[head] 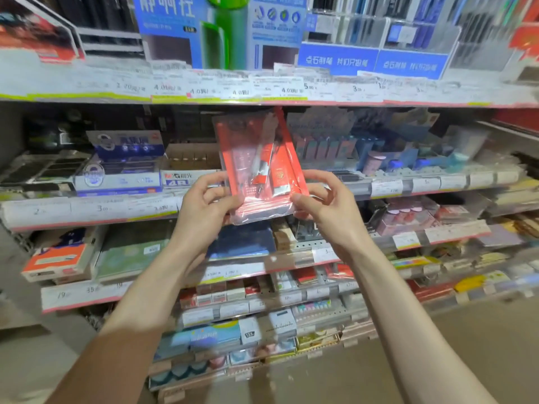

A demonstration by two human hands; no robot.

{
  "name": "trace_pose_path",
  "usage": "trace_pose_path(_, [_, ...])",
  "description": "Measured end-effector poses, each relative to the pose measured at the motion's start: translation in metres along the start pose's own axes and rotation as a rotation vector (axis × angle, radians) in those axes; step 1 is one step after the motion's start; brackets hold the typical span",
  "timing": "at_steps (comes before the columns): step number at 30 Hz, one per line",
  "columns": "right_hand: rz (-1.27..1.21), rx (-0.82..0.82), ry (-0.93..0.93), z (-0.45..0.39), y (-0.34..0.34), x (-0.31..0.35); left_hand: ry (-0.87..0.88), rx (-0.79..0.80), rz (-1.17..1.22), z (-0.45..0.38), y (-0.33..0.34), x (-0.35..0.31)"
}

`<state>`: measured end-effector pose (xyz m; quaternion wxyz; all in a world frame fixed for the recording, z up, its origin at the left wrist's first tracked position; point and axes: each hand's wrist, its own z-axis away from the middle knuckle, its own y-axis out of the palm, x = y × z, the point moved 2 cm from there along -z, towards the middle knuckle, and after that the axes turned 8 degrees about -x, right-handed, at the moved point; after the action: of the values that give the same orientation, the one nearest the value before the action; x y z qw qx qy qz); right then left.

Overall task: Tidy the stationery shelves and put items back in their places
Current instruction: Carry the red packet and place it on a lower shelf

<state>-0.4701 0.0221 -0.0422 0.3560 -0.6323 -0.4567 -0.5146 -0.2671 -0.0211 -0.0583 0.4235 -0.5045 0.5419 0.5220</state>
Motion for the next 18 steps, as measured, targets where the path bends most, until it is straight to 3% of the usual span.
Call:
trace_pose_path(10, [-0.021, 0.137, 0.013, 0.034, -0.083, -0.028, 0.038, -0.039, 0.012, 0.083, 0.049, 0.031])
trace_pose_path(18, [0.062, 0.289, 0.160, 0.054, -0.176, -0.088, -0.076, -0.079, -0.064, 0.148, 0.109, 0.105])
